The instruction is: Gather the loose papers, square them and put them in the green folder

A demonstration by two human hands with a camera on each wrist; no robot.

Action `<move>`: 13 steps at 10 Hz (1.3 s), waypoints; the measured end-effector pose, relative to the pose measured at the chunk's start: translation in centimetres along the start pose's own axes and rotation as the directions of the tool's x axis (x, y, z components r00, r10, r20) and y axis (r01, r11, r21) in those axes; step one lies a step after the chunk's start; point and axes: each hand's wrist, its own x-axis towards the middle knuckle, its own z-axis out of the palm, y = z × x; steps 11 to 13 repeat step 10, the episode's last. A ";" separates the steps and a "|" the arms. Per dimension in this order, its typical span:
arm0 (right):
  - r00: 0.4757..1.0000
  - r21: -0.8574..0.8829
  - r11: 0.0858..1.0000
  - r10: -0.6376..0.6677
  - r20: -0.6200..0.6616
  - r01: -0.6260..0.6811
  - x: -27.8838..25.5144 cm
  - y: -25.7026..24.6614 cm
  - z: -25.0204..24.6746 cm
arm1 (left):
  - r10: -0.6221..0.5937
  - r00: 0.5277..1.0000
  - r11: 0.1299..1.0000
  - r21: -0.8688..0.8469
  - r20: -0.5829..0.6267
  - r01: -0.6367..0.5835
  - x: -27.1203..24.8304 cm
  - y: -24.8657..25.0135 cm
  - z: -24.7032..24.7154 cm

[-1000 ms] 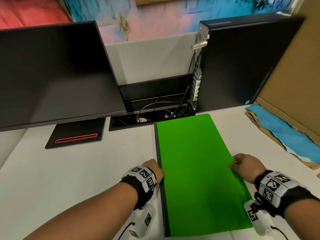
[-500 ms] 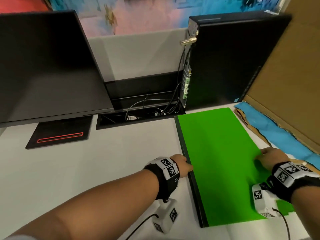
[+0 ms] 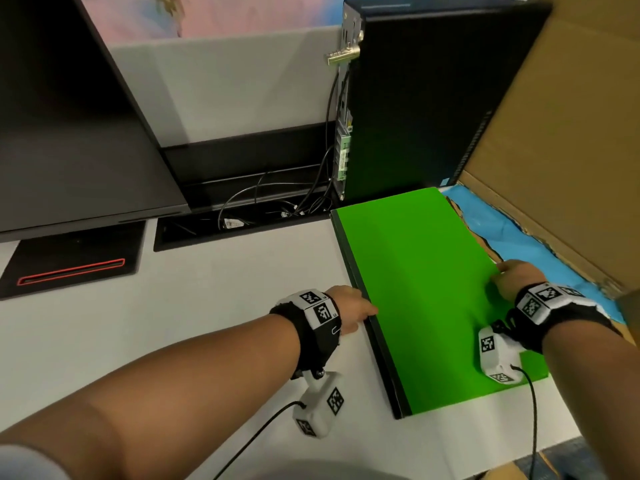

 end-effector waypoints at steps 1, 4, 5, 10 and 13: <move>1.000 0.004 1.000 -0.005 -0.016 0.005 0.3 0.1 -0.1 | 0.026 0.999 0.998 -0.057 0.027 -0.025 0.3 -0.1 0.4; 0.999 0.038 0.999 -0.029 -0.021 0.030 0.6 0.0 -0.4 | 0.025 0.997 0.994 -0.112 0.078 -0.016 0.5 0.2 0.6; 1.000 0.046 0.999 -0.026 -0.012 0.027 0.3 -0.1 -0.4 | 0.016 0.997 0.992 -0.123 0.080 -0.006 0.5 0.1 0.7; 1.000 0.087 0.996 -0.020 -0.008 0.021 0.2 -0.1 -1.2 | 0.004 0.999 0.997 0.083 0.041 -0.007 0.9 0.6 -0.1; 1.000 0.087 0.996 -0.020 -0.008 0.021 0.2 -0.1 -1.2 | 0.004 0.999 0.997 0.083 0.041 -0.007 0.9 0.6 -0.1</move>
